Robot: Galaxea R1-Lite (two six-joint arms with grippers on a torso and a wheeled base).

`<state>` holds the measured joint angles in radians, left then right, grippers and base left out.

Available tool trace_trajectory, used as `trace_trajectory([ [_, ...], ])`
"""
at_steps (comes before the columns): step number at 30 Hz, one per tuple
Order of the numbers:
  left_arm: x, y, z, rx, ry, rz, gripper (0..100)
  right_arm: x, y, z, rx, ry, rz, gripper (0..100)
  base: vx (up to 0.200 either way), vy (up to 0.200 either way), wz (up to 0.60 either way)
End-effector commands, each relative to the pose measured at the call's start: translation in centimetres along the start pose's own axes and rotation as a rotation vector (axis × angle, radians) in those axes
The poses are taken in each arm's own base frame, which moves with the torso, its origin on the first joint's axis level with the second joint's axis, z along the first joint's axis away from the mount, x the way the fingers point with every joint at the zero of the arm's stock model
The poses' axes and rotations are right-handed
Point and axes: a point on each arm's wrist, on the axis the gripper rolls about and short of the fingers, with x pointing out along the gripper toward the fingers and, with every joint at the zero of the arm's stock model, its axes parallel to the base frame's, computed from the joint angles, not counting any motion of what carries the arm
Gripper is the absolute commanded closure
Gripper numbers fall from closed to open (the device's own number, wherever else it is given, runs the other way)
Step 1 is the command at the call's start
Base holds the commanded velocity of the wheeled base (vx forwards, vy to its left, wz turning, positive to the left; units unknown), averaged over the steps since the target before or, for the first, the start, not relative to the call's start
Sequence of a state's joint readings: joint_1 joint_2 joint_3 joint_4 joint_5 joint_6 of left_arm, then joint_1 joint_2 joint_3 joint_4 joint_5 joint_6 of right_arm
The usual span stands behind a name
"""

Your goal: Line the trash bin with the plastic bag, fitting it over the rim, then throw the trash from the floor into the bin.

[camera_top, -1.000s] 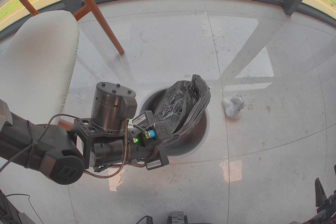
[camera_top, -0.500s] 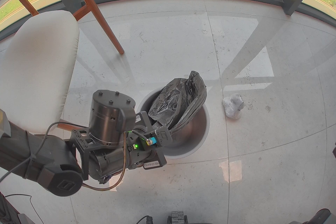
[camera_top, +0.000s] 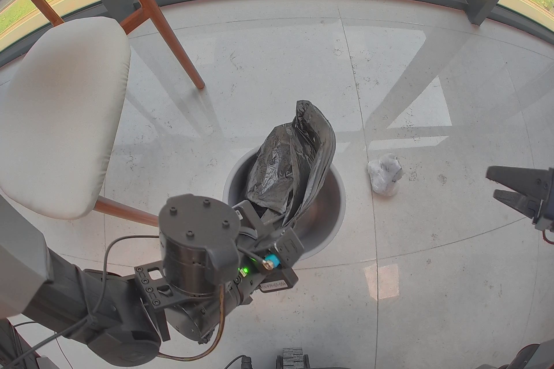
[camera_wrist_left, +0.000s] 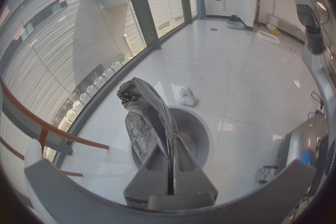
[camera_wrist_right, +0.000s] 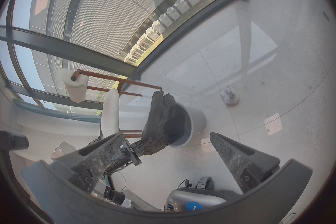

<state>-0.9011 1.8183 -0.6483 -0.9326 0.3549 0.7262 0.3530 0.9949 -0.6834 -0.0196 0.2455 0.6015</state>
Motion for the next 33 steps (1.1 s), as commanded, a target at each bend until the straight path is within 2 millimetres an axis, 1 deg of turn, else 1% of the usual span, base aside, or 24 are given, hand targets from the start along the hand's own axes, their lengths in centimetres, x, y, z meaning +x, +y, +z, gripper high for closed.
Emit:
trace_trajectory([
  [1,-0.1,-1.5,-0.5,0.072,0.023,-0.039,100,4.6,0.5,0.8,0.018,0.128,-0.004,0,0.0,0.0,0.0],
  [2,-0.1,-1.5,-0.5,0.112,0.032,-0.049,100,5.4,0.7,0.8,0.016,0.15,0.004,0,0.0,0.0,0.0],
  [5,-0.2,-1.3,-0.4,0.176,0.051,-0.07,100,6.8,1.2,0.6,0.008,0.195,0.013,0,0.0,0.0,0.0],
  [9,-0.3,-0.6,0.0,0.238,0.062,-0.07,100,9.6,1.2,0.1,0.01,0.271,-0.005,0,0.0,0.0,0.0],
  [10,-0.3,-0.6,0.1,0.239,0.061,-0.069,100,9.7,1.2,0.1,0.009,0.272,-0.004,0,0.0,0.0,0.0],
  [11,-0.2,-0.4,0.2,0.262,0.056,-0.064,100,10.8,1.1,-0.3,0.011,0.3,-0.017,0,0.0,0.0,0.0],
  [12,-0.1,-0.3,0.2,0.273,0.056,-0.057,100,11.4,1.1,-0.4,0.012,0.315,-0.024,0,0.0,0.0,0.0],
  [15,0.1,0.0,0.3,0.278,0.056,-0.047,100,12.8,1.0,-0.9,0.011,0.348,-0.039,0,0.0,0.0,0.0],
  [17,0.2,0.0,0.3,0.278,0.056,-0.047,100,13.0,1.0,-1.0,0.011,0.353,-0.04,0,0.0,0.0,0.0],
  [18,0.3,0.0,0.4,0.279,0.055,-0.043,100,14.0,0.9,-1.1,0.011,0.37,-0.048,0,0.0,0.0,0.0],
  [22,0.3,-0.2,0.3,0.28,0.056,-0.05,100,16.2,1.1,-0.5,0.01,0.369,-0.051,0,0.0,0.0,0.0],
  [26,0.3,-0.2,0.2,0.281,0.059,-0.053,100,18.0,1.6,0.3,0.007,0.354,-0.041,0,0.0,0.0,0.0],
  [27,0.3,-0.2,0.2,0.281,0.059,-0.053,100,18.0,1.6,0.3,0.007,0.355,-0.04,0,0.0,0.0,0.0],
  [28,0.2,-0.3,0.1,0.282,0.06,-0.054,100,18.8,1.8,0.7,0.005,0.347,-0.036,0,0.0,0.0,0.0],
  [29,0.2,-0.3,0.1,0.283,0.06,-0.054,100,19.1,1.9,0.8,0.005,0.344,-0.034,0,0.0,0.0,0.0],
  [33,0.2,-0.3,0.1,0.282,0.061,-0.055,100,20.7,1.6,0.8,0.0,0.354,-0.042,0,0.0,0.0,0.0],
])
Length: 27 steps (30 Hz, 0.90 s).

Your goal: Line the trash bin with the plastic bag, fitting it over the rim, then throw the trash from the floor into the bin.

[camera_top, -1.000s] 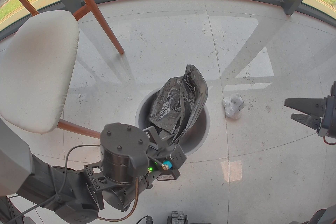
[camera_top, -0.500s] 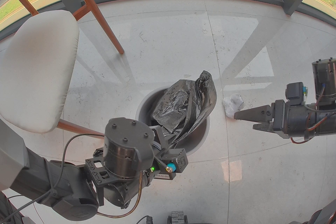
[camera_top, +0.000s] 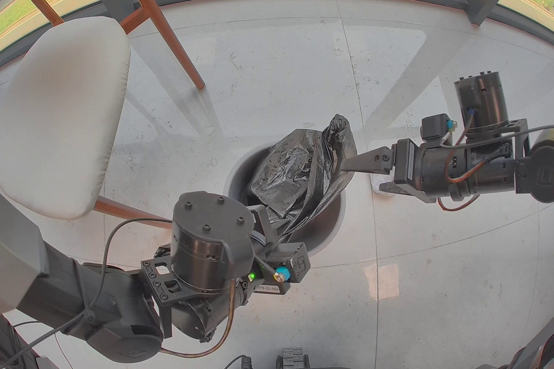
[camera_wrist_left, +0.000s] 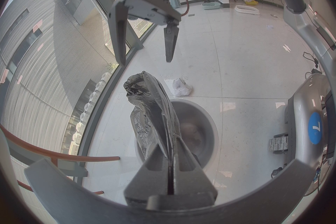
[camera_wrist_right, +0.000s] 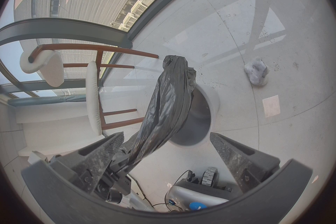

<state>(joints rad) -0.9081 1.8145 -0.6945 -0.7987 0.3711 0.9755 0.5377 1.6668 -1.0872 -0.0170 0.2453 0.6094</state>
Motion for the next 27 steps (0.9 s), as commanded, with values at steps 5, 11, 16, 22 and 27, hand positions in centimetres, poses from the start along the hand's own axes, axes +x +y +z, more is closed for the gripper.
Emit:
trace_trajectory([
  [5,-0.1,-0.1,-0.2,0.002,0.006,-0.003,100,4.9,-0.8,1.3,0.006,0.024,-0.045,0,0.0,0.0,0.0],
  [11,-0.3,-0.1,-0.3,0.002,0.009,0.0,100,6.7,-1.7,1.5,-0.008,0.012,-0.095,0,0.0,0.0,0.0],
  [16,-0.2,-0.1,-0.2,-0.003,0.009,0.003,100,7.5,-2.3,1.4,-0.014,0.014,-0.125,100,0.0,0.0,0.0],
  [22,-0.1,-0.3,-0.3,0.001,0.014,-0.004,100,7.5,-2.5,1.2,-0.01,0.02,-0.13,100,0.0,0.0,0.0],
  [27,-0.1,-0.3,-0.3,0.004,0.016,-0.004,100,7.3,-2.4,1.1,-0.012,0.023,-0.131,100,0.0,0.0,0.0],
])
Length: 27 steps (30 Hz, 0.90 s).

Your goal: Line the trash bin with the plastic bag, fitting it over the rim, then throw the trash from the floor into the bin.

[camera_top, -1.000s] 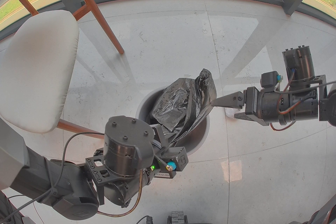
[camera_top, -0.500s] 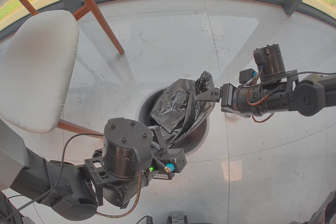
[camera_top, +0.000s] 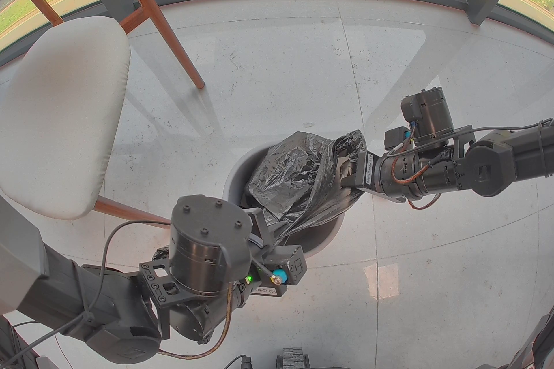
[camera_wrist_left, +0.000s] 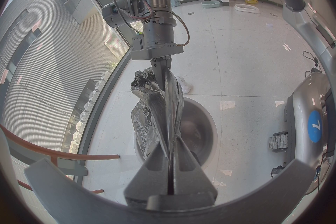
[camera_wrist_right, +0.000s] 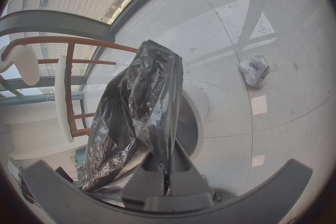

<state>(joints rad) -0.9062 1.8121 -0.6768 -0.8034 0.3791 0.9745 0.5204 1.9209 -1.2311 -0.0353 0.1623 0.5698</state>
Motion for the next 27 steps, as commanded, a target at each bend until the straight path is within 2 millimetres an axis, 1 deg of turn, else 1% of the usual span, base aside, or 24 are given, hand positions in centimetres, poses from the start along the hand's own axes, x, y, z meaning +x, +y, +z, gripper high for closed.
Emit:
trace_trajectory([
  [1,0.1,-0.1,0.0,0.004,0.004,-0.002,100,-0.1,-0.1,-0.3,0.0,0.009,-0.004,100,0.0,0.0,0.0],
  [5,0.3,-0.3,-0.1,-0.01,0.014,-0.002,100,0.1,-0.4,-0.7,-0.018,0.015,-0.021,100,0.0,0.0,0.0],
  [9,1.6,-1.4,0.0,-0.09,-0.009,0.016,100,0.1,-0.5,-0.6,-0.033,0.0,-0.047,100,0.0,0.0,0.0],
  [10,2.0,-1.9,-0.2,-0.105,-0.018,0.025,100,0.1,-0.5,-0.6,-0.033,-0.001,-0.049,100,0.0,0.0,0.0],
  [12,2.0,-2.1,-0.3,-0.101,-0.015,0.024,100,0.1,-0.5,-0.6,-0.035,-0.003,-0.049,100,0.0,0.0,0.0],
  [13,1.9,-2.4,-0.5,-0.089,-0.005,0.016,0,0.2,-0.5,-0.6,-0.034,-0.003,-0.05,100,0.0,0.0,0.0],
  [17,1.9,-2.6,-0.7,-0.097,0.002,0.01,0,0.2,-0.9,-0.5,-0.027,-0.005,-0.059,100,0.0,0.0,0.0],
  [22,1.9,-2.1,-0.6,-0.107,-0.006,0.027,0,0.2,-1.1,-0.4,-0.023,-0.006,-0.064,100,0.0,0.0,0.0],
  [25,2.2,-1.4,-1.5,-0.126,0.019,0.04,0,0.1,-1.0,-0.1,-0.023,-0.016,-0.059,100,0.0,0.0,0.0],
  [27,2.3,-1.5,-1.7,-0.139,0.025,0.039,0,0.1,-1.1,-0.1,-0.023,-0.016,-0.062,100,0.0,0.0,0.0],
])
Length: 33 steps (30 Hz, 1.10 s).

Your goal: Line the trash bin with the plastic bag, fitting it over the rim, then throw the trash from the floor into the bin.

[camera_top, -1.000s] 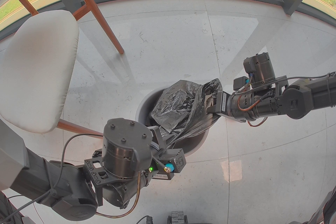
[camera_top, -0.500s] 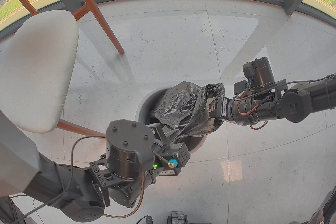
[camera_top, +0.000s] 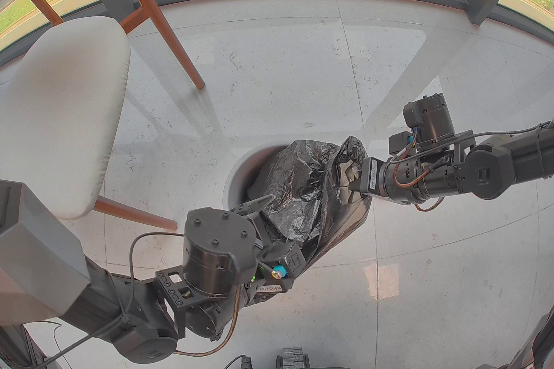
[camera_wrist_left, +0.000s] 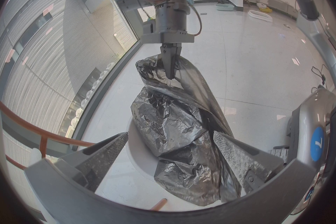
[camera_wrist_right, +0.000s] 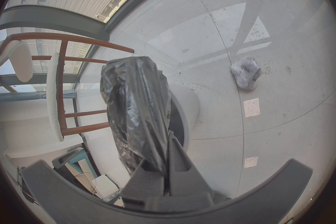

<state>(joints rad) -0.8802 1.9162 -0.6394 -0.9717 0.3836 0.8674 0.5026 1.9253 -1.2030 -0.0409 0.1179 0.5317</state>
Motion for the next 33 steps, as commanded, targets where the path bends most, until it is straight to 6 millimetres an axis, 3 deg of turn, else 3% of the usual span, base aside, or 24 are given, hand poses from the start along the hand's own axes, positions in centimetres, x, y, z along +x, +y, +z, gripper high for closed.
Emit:
trace_trajectory([
  [1,0.3,0.2,-0.3,-0.035,0.013,0.007,0,-0.1,-0.1,0.1,-0.002,-0.003,-0.001,100,0.0,0.0,0.0],
  [6,0.5,0.0,0.5,-0.167,0.008,0.025,0,-0.1,-0.2,-0.1,-0.008,0.001,-0.005,100,0.0,0.0,0.0],
  [12,0.9,-4.0,2.5,-0.323,0.045,0.025,0,-0.1,-0.3,-0.1,-0.008,0.0,-0.007,100,0.0,0.0,0.0],
  [16,2.0,-5.1,3.2,-0.366,0.061,0.046,0,-0.2,-0.2,0.0,-0.008,-0.003,-0.003,100,0.0,0.0,0.0],
  [23,4.9,-5.2,4.5,-0.441,0.062,0.119,0,-0.3,-0.2,0.1,-0.007,-0.005,-0.003,100,0.0,0.0,0.0],
  [33,7.0,-2.7,2.7,-0.478,0.112,0.209,0,-0.5,-0.1,0.3,-0.01,-0.013,0.001,100,0.0,0.0,0.0],
])
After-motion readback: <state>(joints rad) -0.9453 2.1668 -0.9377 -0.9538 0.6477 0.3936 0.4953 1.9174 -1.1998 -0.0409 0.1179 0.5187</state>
